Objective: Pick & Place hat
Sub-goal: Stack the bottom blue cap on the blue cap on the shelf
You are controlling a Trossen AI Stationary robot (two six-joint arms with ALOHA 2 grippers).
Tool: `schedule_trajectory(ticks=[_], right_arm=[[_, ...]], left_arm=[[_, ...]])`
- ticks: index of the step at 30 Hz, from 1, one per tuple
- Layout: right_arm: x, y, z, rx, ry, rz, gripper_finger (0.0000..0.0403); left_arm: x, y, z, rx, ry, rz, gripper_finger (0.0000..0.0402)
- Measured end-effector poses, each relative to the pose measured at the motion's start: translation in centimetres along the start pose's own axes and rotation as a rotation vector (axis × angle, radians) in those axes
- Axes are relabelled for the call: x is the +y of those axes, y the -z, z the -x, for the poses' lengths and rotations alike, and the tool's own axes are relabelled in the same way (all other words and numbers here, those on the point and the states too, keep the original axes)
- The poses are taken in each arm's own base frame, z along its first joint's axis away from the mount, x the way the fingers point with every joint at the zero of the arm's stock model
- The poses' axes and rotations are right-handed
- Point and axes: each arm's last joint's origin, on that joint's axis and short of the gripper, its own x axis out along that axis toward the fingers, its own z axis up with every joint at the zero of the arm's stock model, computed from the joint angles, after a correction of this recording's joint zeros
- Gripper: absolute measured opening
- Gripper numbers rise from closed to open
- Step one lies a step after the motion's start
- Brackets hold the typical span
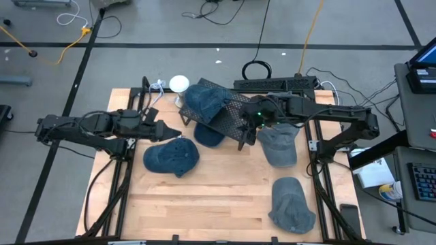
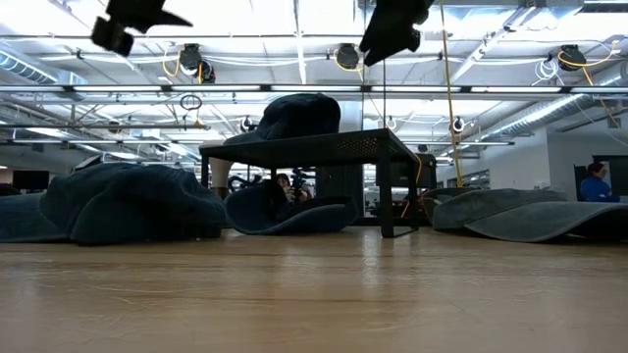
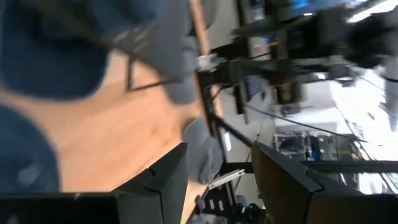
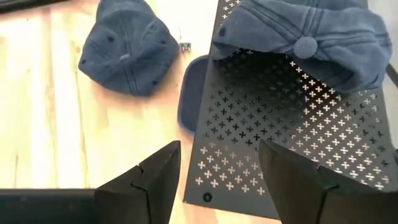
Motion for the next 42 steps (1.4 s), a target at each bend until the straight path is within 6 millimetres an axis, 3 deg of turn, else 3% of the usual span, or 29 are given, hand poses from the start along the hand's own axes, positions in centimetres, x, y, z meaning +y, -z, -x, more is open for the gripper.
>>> schedule_trajectory(ticks=[6,10,16,21,35,42], right_arm=[[0.2,0.1,0.4,0.000,-0.007,0.077,0.0209],[0.2,0.1,0.4,-0.004,-0.007,0.125,0.0209],[0.2,0.1,0.4,-0.004,-0.008,0.178,0.0209],[0.2,0.0,0.4,-0.013,-0.010,0.203,0.0209],[0.3,-0.3,0.4,-0.044,-0.009,0.197,0.0209],[0.3,-0.5,0.4,-0.064,-0.012,0.134,0.0209]], left_arm=[[1.1,1.2,-0.5,0.107,-0.186,0.091,0.0181],[0.3,1.9,-1.0,0.191,-0.338,0.026,0.0181],[-1.0,2.6,-1.8,0.367,-0.586,-0.213,0.0181],[-1.3,3.2,-2.6,0.548,-0.690,-0.485,0.0182],[0.3,5.4,-4.8,0.924,-0.703,-1.088,0.0182],[3.4,6.8,-6.4,1.111,-0.785,-1.348,0.0182]])
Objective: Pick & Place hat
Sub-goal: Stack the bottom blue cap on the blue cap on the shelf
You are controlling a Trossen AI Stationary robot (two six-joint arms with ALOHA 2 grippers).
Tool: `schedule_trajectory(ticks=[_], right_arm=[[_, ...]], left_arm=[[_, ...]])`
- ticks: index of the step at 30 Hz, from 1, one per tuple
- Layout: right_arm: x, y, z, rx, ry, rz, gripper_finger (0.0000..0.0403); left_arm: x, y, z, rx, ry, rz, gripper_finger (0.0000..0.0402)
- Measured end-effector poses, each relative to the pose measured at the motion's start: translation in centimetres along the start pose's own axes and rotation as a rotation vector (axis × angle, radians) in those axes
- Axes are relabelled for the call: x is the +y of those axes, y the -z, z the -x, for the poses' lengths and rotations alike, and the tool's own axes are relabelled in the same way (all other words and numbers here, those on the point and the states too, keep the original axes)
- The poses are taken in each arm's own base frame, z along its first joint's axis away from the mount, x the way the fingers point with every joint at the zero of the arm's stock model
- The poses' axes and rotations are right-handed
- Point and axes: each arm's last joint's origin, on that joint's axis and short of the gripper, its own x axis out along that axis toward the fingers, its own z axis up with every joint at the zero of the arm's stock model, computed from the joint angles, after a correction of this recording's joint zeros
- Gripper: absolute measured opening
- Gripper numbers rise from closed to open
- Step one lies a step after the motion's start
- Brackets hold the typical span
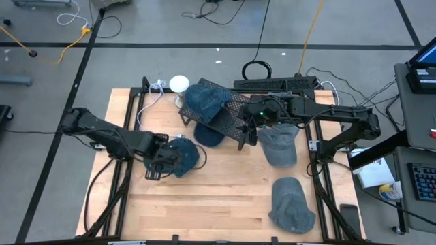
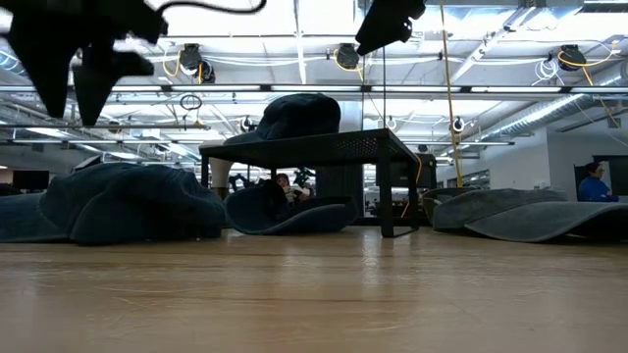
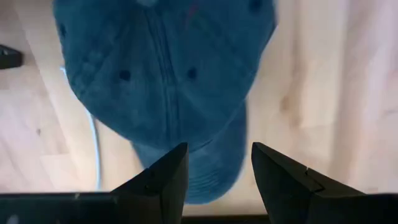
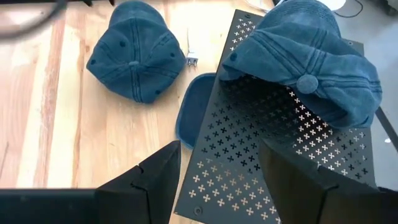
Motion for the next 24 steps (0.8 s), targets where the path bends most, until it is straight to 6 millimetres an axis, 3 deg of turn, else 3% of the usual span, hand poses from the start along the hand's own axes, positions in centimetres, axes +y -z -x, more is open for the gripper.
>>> schedule_trajectory(ticks=[5,10,16,24], right_arm=[[0.0,0.0,0.0,-0.003,0.003,-0.012,0.0209],[0.0,-0.1,0.0,-0.013,0.003,-0.013,0.0209],[0.0,-0.1,0.0,-0.014,0.003,-0.010,0.0209],[0.0,-0.1,0.0,-0.015,0.003,-0.013,0.0209]], left_arm=[[-0.6,0.4,-3.4,0.107,-0.044,-0.058,0.0182],[-1.0,0.6,-5.8,0.066,-0.115,-0.085,0.0182],[-1.1,0.4,-6.2,0.015,-0.272,-0.167,0.0182],[-1.4,-0.3,-6.2,-0.043,-0.226,-0.295,0.0182]])
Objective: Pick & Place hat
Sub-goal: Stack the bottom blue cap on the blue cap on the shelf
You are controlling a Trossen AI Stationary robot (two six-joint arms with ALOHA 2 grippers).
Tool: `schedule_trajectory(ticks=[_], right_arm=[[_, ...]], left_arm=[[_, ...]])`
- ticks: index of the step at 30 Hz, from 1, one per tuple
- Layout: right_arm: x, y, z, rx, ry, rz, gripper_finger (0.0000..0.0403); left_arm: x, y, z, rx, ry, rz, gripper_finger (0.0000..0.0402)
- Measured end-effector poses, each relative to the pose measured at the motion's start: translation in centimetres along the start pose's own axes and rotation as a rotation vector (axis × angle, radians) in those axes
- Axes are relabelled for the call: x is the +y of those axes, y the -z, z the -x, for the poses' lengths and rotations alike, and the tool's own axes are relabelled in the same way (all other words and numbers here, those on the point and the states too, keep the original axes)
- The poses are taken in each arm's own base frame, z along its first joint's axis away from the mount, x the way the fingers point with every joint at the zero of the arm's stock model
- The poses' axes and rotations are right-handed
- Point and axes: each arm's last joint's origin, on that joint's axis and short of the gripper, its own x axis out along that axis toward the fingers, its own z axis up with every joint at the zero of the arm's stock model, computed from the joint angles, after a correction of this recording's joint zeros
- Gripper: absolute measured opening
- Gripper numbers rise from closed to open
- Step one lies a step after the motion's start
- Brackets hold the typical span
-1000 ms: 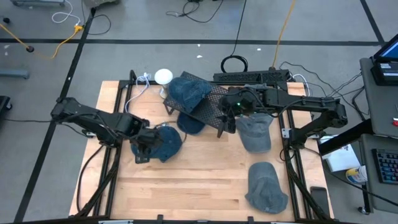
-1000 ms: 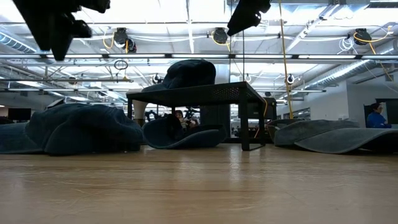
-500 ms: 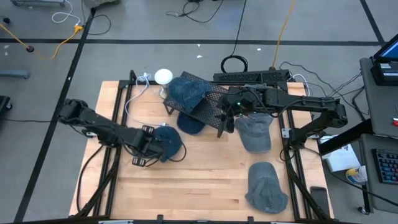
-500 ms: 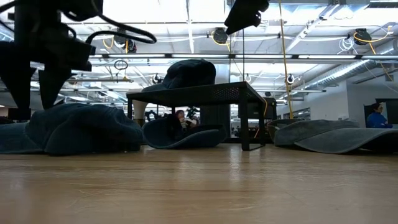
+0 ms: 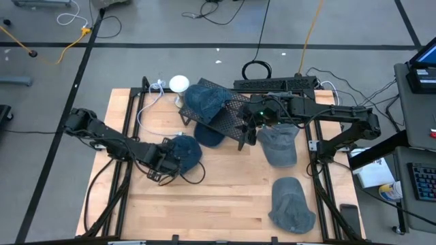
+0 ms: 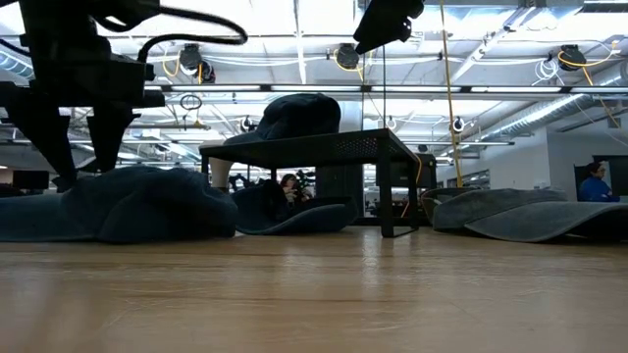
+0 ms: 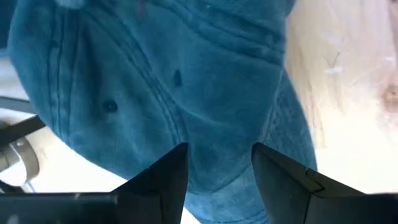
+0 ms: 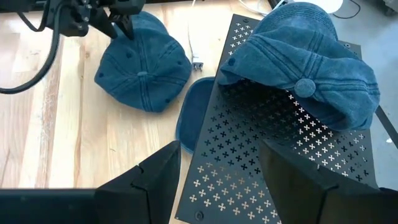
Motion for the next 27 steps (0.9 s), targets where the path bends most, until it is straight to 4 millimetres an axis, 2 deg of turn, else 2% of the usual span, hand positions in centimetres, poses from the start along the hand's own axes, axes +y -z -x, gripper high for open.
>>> schedule_trajectory(ticks=[4,7,15,17,20,24,27], right_arm=[[0.0,-0.1,0.0,-0.007,-0.003,-0.008,0.0209],[0.0,-0.1,0.0,-0.015,-0.003,-0.003,0.0209],[0.4,-0.3,0.0,-0.029,-0.014,0.013,0.0209],[0.7,-0.3,0.1,-0.030,-0.021,0.024,0.0209],[1.0,-0.2,0.1,-0.029,-0.029,-0.001,0.0209],[1.0,-0.3,0.5,-0.040,-0.036,-0.161,0.0209],[0.9,-0.4,1.4,-0.062,-0.042,-0.207,0.0209]], left_arm=[[-0.1,-0.4,-0.1,-0.043,0.037,-0.006,0.0181],[-0.4,-0.5,-0.7,-0.022,0.072,-0.022,0.0163],[-1.0,-0.6,-2.2,0.053,0.146,0.019,0.0023],[-1.0,-0.7,-2.1,0.051,0.141,0.058,0.0010],[-0.9,-0.5,-1.5,0.046,0.089,0.085,0.0009],[-0.8,-0.4,0.7,0.017,-0.008,0.091,0.0005],[-0.9,-0.3,2.7,-0.003,-0.083,0.068,0.0004]])
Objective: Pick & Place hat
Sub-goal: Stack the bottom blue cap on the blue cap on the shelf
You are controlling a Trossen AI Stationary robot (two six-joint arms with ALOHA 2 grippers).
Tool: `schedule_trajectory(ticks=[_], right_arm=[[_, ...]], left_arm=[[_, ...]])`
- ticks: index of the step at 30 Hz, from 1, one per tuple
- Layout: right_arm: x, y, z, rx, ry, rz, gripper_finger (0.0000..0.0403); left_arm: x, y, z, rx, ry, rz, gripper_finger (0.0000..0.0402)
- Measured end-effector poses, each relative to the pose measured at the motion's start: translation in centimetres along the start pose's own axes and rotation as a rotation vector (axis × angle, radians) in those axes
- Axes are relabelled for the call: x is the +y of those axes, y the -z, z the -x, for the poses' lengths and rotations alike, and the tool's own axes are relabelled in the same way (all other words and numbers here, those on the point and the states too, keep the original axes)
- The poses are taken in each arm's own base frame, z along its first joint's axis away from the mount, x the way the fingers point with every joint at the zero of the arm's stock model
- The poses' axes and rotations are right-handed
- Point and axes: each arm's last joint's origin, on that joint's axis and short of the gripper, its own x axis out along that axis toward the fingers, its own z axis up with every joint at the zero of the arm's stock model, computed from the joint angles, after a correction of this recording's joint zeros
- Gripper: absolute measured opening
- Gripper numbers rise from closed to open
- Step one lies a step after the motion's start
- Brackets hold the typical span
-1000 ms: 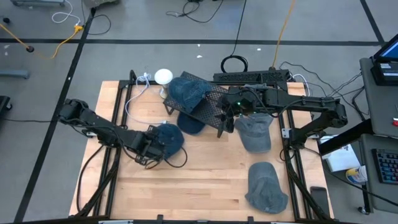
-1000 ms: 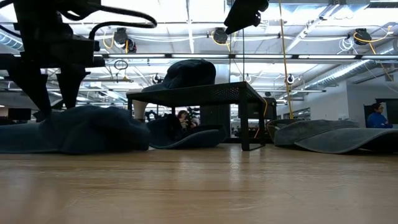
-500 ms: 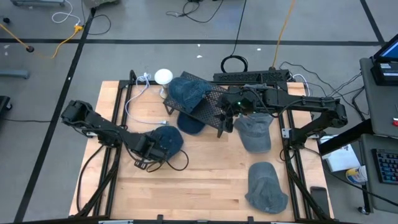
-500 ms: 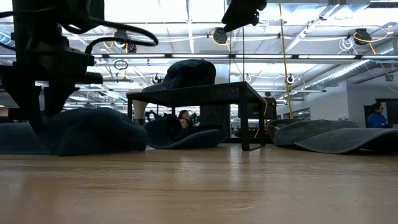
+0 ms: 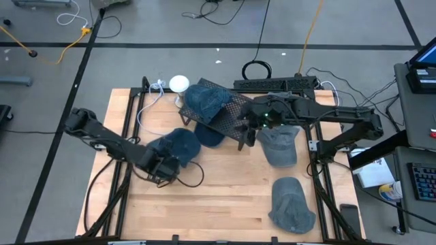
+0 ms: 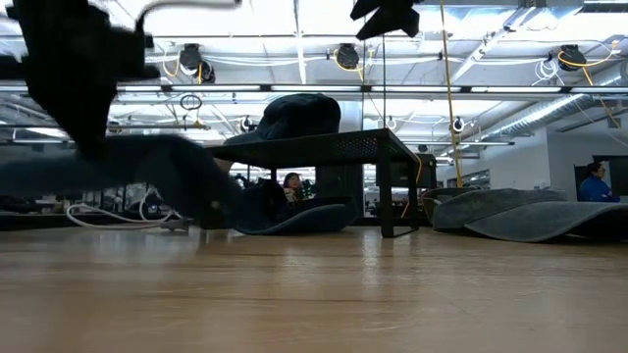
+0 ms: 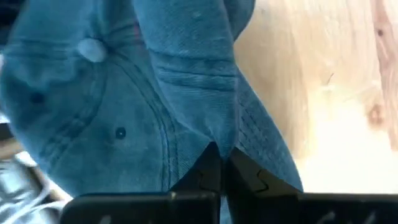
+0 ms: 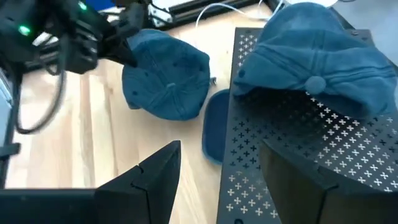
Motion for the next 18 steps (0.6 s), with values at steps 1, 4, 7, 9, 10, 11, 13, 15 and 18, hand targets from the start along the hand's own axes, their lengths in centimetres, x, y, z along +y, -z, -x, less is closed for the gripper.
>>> schedule_trajectory(ticks=[1,4,7,9,10,11,13,15,18], right_arm=[[0.0,0.0,0.4,-0.009,-0.003,-0.003,0.0209],[0.1,-0.5,1.7,-0.069,-0.025,-0.069,0.0209],[0.0,-0.9,3.1,-0.134,-0.055,-0.234,0.0209],[0.0,-1.1,4.0,-0.168,-0.080,-0.348,0.0209],[0.0,-1.1,4.2,-0.172,-0.088,-0.393,0.0209],[0.0,-1.3,4.5,-0.184,-0.110,-0.435,0.0209],[0.0,-1.3,5.3,-0.196,-0.144,-0.516,0.0209],[0.0,-1.5,5.7,-0.215,-0.167,-0.591,0.0209],[0.0,-1.6,6.3,-0.232,-0.192,-0.677,0.0209]], left_arm=[[0.0,0.0,0.7,-0.005,-0.023,-0.012,0.0003],[0.3,0.2,2.5,0.007,-0.083,-0.050,0.0003],[0.7,0.4,4.5,0.019,-0.131,-0.065,0.0002],[1.0,0.3,5.8,0.003,-0.156,-0.061,0.0002],[1.2,0.2,6.5,-0.010,-0.164,-0.056,0.0002],[1.4,0.2,7.2,-0.022,-0.175,-0.055,0.0002],[1.8,0.1,8.6,-0.053,-0.202,-0.052,0.0001],[2.4,0.0,10.0,-0.085,-0.222,-0.040,0.0001],[3.2,0.0,12.0,-0.138,-0.230,-0.017,0.0001]])
